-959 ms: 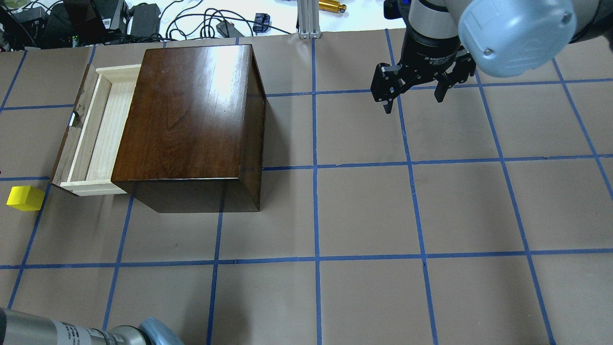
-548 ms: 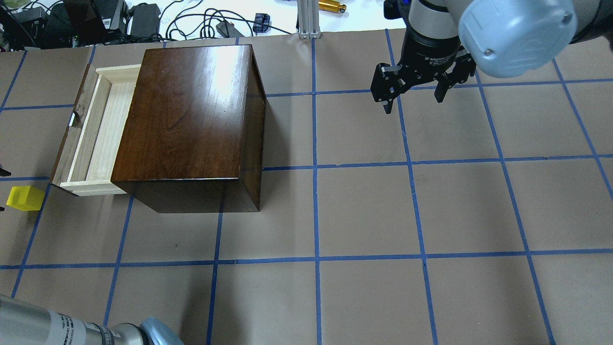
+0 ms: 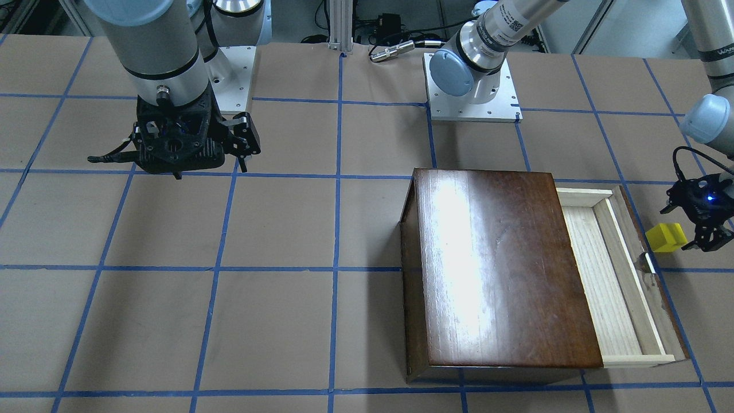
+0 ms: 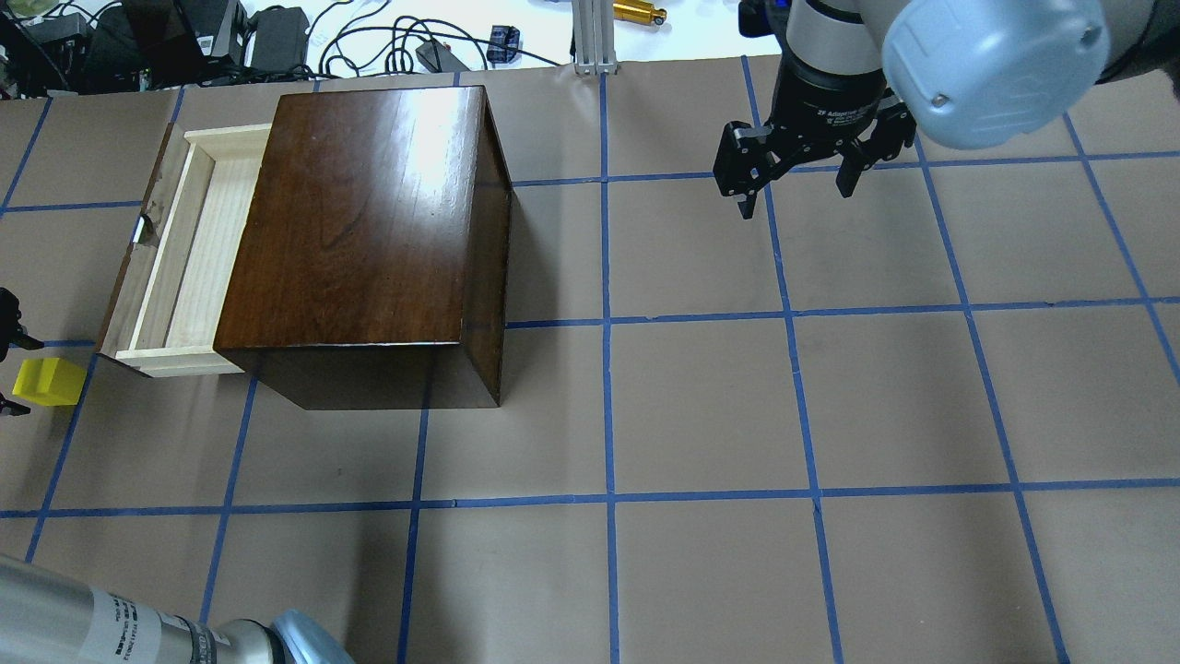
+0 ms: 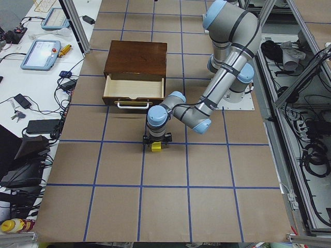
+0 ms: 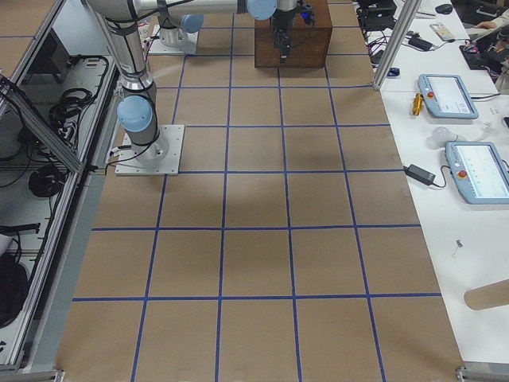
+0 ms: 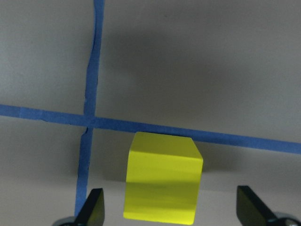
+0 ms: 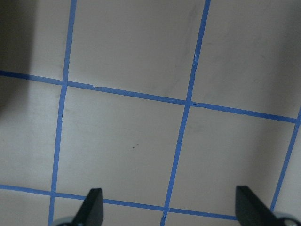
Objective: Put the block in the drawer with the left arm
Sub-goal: 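Lower the left gripper over the yellow cube, then close the left gripper on the yellow cube, then lift the yellow cube and carry it over the open drawer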
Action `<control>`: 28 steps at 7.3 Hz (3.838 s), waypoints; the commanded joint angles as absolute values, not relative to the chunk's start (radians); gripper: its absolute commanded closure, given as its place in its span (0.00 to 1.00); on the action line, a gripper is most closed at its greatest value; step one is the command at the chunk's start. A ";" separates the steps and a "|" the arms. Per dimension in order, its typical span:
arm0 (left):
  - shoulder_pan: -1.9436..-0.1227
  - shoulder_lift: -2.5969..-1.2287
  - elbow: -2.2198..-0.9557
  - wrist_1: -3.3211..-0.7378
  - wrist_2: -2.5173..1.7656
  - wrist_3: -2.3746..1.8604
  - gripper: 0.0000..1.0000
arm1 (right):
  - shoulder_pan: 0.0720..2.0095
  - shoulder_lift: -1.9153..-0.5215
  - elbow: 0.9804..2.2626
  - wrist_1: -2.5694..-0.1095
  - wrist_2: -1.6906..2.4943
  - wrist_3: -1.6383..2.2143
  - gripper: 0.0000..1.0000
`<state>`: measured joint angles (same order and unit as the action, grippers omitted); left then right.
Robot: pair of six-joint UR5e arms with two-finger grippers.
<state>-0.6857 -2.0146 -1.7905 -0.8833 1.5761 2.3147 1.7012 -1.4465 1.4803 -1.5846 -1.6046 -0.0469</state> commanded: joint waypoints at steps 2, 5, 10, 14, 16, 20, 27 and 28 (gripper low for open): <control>-0.686 -2.046 -1.792 -0.865 1.574 2.315 0.00 | 1.701 -1.447 1.480 -1.585 -1.605 -0.048 0.00; -0.686 -2.068 -1.790 -0.865 1.551 2.329 0.03 | 1.701 -1.447 1.480 -1.585 -1.605 -0.048 0.00; -0.686 -2.072 -1.796 -0.816 1.549 2.359 0.75 | 1.701 -1.447 1.480 -1.585 -1.605 -0.046 0.00; -0.686 -2.072 -1.796 -0.816 1.549 2.364 0.82 | 1.701 -1.447 1.480 -1.585 -1.603 -0.046 0.00; -0.686 -2.074 -1.796 -0.816 1.549 2.365 0.85 | 1.701 -1.447 1.480 -1.585 -1.605 -0.048 0.00; -0.686 -2.071 -1.796 -0.816 1.549 2.364 0.88 | 1.701 -1.447 1.480 -1.585 -1.605 -0.048 0.00; -0.819 -1.850 -1.591 -1.200 1.494 2.180 1.00 | 1.701 -1.447 1.480 -1.585 -1.605 -0.048 0.00; -0.868 -1.826 -1.574 -1.218 1.500 2.143 1.00 | 1.701 -1.447 1.480 -1.585 -1.605 -0.048 0.00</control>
